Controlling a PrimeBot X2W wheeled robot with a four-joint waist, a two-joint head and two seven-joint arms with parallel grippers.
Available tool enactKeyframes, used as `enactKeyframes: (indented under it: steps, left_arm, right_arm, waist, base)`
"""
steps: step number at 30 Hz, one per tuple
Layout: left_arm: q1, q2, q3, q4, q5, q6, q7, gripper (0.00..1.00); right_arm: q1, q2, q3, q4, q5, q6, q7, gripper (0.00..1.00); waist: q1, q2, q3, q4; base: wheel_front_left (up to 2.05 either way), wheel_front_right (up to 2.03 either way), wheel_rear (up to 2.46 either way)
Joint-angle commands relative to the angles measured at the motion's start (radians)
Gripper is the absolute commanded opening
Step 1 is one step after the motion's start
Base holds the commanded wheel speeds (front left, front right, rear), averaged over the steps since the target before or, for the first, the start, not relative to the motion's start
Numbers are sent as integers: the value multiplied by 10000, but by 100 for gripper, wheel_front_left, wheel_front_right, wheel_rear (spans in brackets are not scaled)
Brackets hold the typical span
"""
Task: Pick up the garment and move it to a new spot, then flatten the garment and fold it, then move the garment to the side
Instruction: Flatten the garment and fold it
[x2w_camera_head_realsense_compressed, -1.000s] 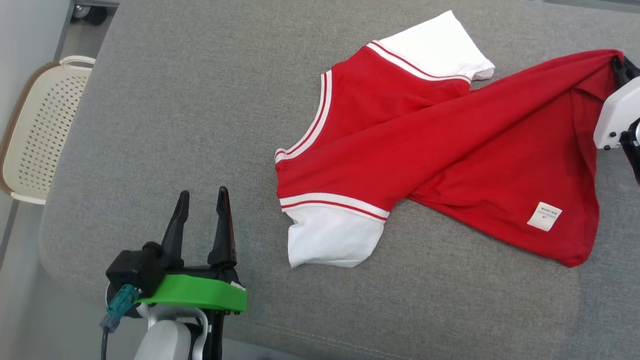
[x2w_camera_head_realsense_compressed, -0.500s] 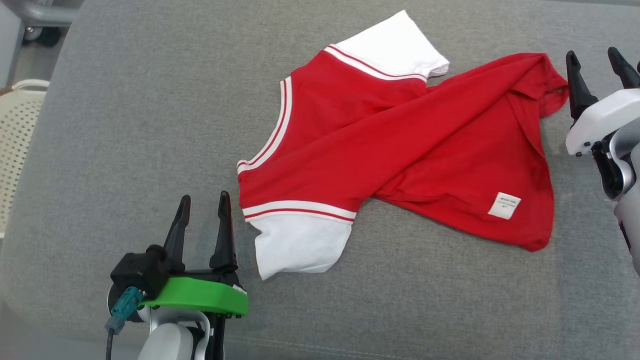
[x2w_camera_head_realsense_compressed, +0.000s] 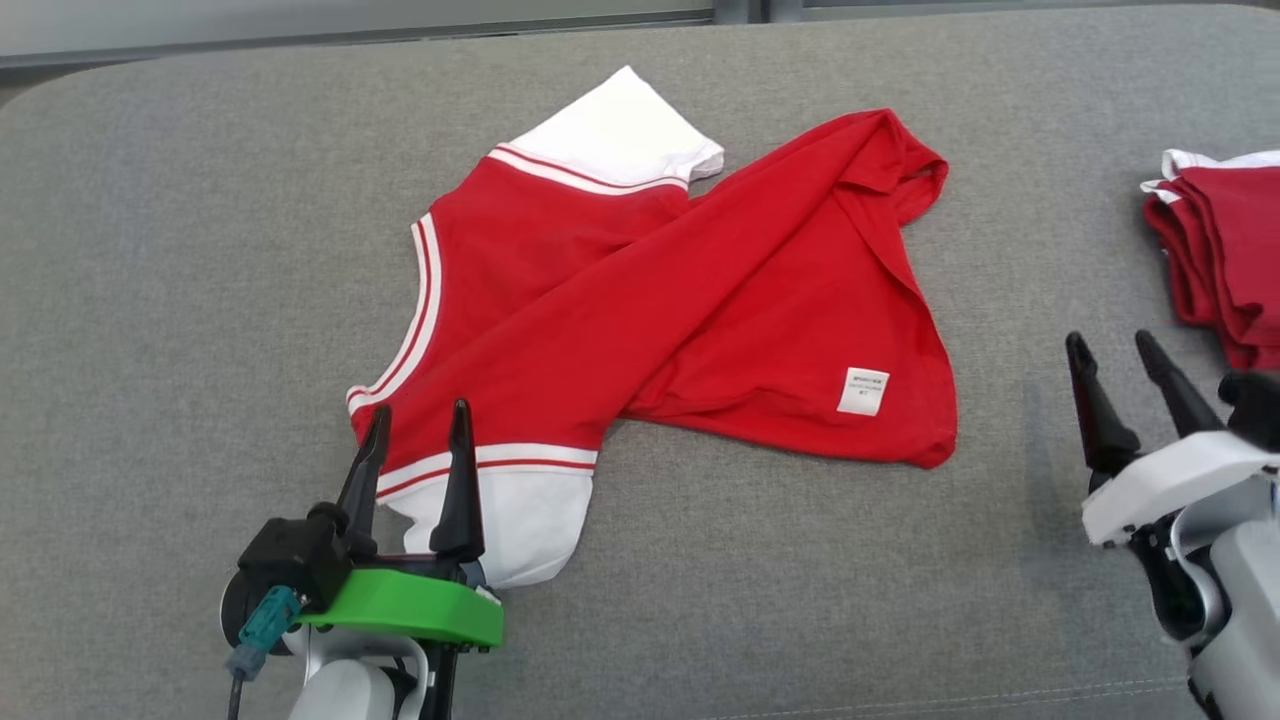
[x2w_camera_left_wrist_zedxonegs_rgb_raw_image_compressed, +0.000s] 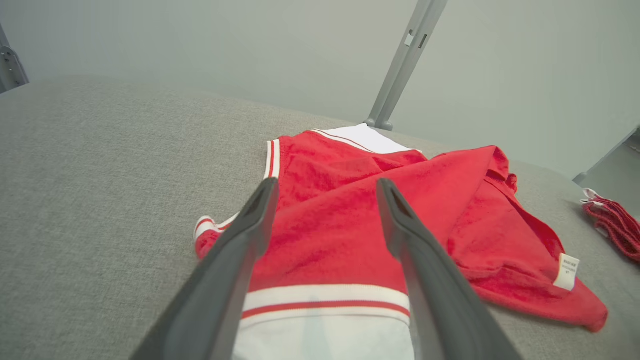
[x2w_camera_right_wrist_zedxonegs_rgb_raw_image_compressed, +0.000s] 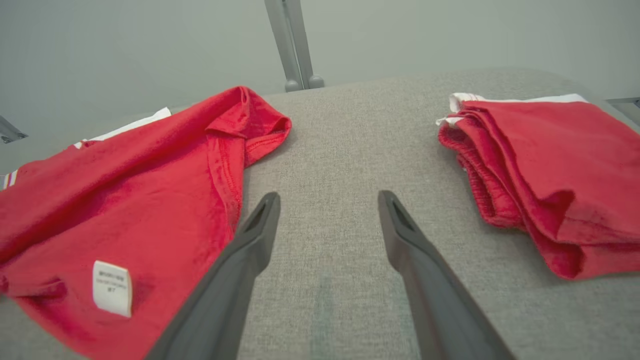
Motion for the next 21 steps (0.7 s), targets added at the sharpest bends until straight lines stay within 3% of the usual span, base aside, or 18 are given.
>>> enactKeyframes:
  steps: [1,11,21]
  left_arm:
    - [116,28,33,-43,76,26,-24,100]
    - [227,27,65,14,98,-26,-24,100]
    - [245,26,-18,117,75,-17,-24,100]
  right_arm:
    - [395,136,-39,-247,-36,-2,64,100]
    - [1820,1242,282,-1232,-209,0,780,100]
    - [1362,1566,508,-31,-100,0,1066,100]
  waist:
    - [0,1,-274,-377]
    - [0,1,-402,-253]
    - [0,1,-405,305]
  base:
    - [0,0,0]
    - [0,0,0]
    - [0,0,0]
